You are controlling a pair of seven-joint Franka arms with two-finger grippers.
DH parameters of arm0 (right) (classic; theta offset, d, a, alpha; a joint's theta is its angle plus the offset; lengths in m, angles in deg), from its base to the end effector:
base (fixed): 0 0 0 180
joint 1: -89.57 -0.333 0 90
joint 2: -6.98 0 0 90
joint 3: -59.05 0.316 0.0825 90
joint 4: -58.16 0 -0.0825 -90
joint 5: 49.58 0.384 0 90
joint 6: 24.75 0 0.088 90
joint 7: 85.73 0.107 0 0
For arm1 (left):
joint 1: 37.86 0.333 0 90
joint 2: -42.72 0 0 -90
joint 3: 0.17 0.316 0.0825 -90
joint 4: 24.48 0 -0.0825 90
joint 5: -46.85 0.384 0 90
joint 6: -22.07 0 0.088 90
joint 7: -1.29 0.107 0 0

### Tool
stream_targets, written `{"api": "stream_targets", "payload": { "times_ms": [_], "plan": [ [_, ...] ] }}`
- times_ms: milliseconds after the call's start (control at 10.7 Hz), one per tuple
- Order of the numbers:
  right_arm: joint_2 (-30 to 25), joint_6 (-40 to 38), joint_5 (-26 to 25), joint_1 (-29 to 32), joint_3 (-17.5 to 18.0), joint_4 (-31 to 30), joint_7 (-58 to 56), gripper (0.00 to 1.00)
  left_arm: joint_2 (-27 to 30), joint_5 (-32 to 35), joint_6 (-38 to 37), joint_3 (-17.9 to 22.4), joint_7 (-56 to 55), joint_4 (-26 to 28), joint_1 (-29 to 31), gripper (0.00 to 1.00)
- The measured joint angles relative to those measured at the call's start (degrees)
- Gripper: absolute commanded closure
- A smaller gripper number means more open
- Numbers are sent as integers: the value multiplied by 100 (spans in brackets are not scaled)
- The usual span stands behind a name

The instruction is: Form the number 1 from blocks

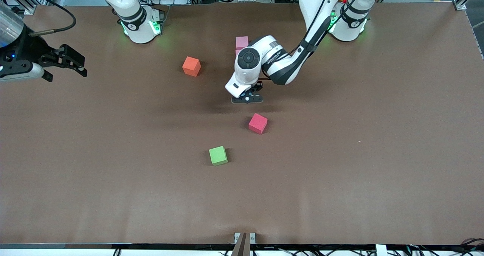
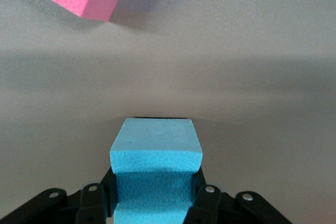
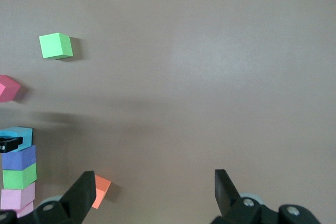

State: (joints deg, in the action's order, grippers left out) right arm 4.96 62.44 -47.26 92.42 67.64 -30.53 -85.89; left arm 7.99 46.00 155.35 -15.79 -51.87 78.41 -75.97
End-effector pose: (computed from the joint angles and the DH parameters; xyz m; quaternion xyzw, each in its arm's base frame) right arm 0.5356 0.0600 0.6500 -0.9985 -0.0525 -0.0035 0.0178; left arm 0.3940 -0.5165 0.2171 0.9960 0.0213 -0.0829 0.0272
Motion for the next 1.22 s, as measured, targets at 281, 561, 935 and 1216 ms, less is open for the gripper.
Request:
{"api": "stream_targets", "payload": {
  "times_ms": [281, 561, 935, 1216],
  "plan": [
    [9, 74, 0, 255, -58, 0, 20, 0, -60, 0, 7, 1, -12, 4, 42, 0],
    [72, 88, 0, 271, -78, 0, 20, 0, -85, 0, 108, -2, -142, -94, 134, 0],
    [113, 104, 0, 270, -69, -4, 20, 0, 492, 0, -69, -9, -177, -444, 816, 0],
    [114, 104, 0, 270, -69, -4, 47, 0, 1285, 27, -757, -2, -128, -465, 1607, 0]
  ]
}}
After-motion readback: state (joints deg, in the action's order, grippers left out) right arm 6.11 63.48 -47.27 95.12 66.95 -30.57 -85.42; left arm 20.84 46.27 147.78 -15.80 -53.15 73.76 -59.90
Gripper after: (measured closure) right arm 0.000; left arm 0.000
